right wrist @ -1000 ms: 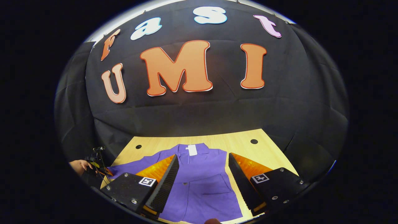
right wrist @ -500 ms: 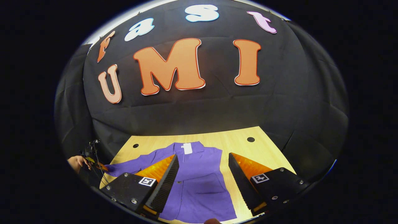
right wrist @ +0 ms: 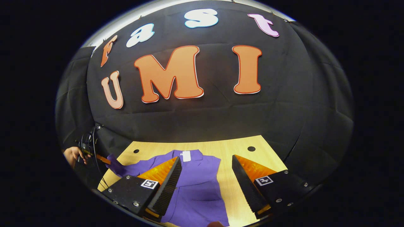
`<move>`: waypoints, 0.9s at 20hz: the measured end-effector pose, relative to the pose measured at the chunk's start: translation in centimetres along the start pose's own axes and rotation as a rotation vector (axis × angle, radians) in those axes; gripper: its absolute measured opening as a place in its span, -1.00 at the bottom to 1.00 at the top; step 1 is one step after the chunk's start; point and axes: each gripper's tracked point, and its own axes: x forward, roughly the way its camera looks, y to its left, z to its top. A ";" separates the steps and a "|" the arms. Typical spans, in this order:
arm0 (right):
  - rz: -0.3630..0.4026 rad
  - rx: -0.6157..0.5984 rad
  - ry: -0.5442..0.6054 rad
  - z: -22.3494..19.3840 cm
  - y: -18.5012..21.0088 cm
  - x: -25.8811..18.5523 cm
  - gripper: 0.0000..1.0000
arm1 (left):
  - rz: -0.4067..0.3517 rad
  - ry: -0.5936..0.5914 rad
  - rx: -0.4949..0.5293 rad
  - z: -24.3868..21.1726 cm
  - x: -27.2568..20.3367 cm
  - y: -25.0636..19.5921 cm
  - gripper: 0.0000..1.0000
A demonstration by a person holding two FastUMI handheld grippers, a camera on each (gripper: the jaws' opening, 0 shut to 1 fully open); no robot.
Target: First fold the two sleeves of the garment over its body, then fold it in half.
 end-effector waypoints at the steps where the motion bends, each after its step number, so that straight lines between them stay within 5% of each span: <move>1: 0.005 0.004 -0.002 0.0 -0.4 -0.1 0.91 | -0.009 0.000 0.021 0.4 -0.1 -1.6 -0.92; 18: -0.044 0.072 0.007 -2.4 -11.0 -1.2 0.91 | -0.260 0.000 0.357 6.4 0.3 -34.8 -0.90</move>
